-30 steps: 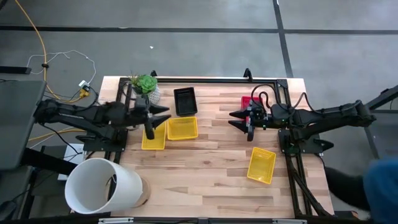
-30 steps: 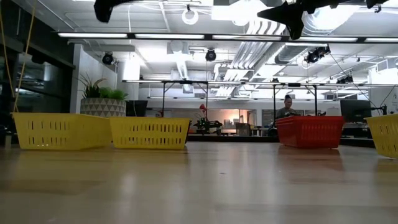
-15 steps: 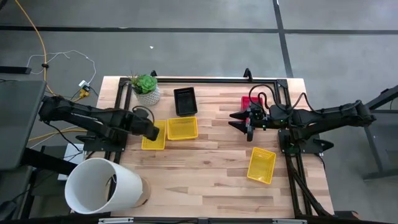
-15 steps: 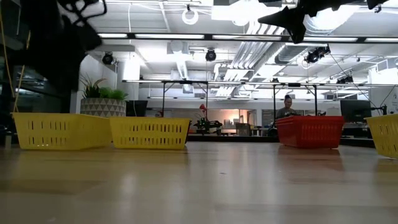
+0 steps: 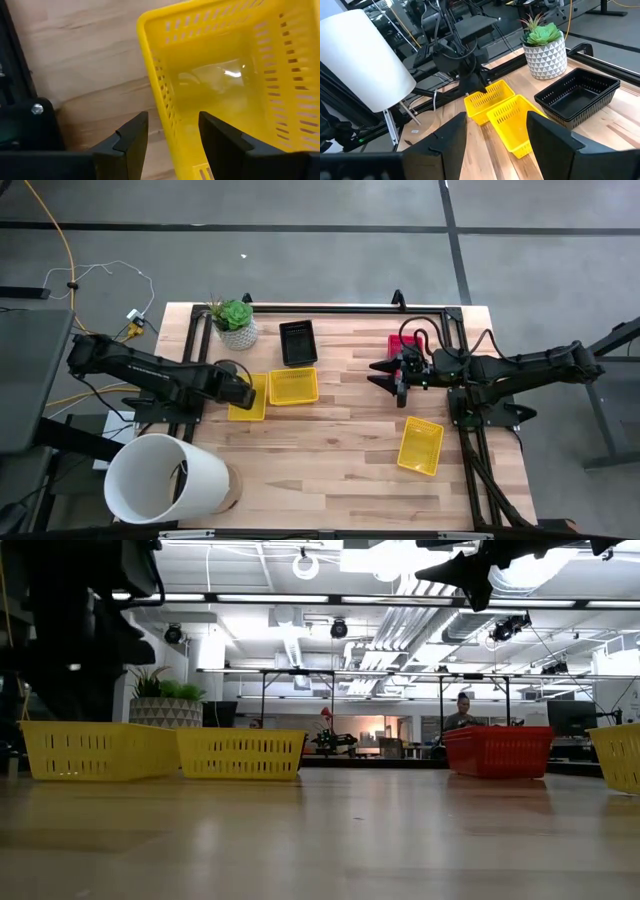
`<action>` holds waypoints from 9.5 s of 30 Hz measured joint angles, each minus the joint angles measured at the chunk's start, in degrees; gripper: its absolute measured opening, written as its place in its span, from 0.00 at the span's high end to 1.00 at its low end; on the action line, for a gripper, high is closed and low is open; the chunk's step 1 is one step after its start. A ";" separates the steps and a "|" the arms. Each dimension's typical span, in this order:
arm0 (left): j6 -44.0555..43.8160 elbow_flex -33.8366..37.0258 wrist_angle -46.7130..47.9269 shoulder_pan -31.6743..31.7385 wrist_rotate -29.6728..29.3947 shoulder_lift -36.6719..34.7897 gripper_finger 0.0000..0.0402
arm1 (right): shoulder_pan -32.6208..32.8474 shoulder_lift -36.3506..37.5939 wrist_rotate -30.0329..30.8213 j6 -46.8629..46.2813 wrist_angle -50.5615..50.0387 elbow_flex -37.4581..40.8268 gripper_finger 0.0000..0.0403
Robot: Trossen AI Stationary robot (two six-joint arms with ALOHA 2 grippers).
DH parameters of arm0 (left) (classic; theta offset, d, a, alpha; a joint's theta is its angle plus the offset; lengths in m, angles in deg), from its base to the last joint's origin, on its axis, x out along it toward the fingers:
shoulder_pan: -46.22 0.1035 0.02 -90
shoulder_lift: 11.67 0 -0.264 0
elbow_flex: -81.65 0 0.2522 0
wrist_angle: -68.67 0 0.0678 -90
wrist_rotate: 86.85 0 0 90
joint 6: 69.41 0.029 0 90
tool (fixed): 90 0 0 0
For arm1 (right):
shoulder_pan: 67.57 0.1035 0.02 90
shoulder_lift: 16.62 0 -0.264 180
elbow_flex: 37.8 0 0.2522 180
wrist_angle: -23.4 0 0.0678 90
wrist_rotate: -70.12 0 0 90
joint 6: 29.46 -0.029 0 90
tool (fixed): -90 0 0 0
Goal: Stack baskets by color
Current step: Stack the top yellow bin on top of the yellow bin, then stack the yellow bin on the top of the yellow bin
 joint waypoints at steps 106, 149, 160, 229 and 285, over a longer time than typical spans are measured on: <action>95.45 -43.84 -4.13 18.78 22.88 33.09 1.00 | -0.02 0.00 0.72 0.61 -1.77 -0.02 0.52; 57.16 -0.18 -68.70 8.35 -5.05 5.50 0.99 | -0.01 0.00 1.18 0.60 -2.82 -0.02 0.52; 50.90 4.66 -77.97 6.61 -11.70 14.24 1.00 | -0.01 0.02 1.25 0.60 -2.84 -0.02 0.52; 66.47 -6.05 -69.92 4.36 17.64 -14.58 1.00 | 34.46 -14.09 -20.98 -78.99 -57.08 -16.65 0.52; 63.48 -6.08 -69.31 4.39 17.13 -14.21 1.00 | 39.17 -25.92 -17.11 -103.95 -52.87 -2.23 0.65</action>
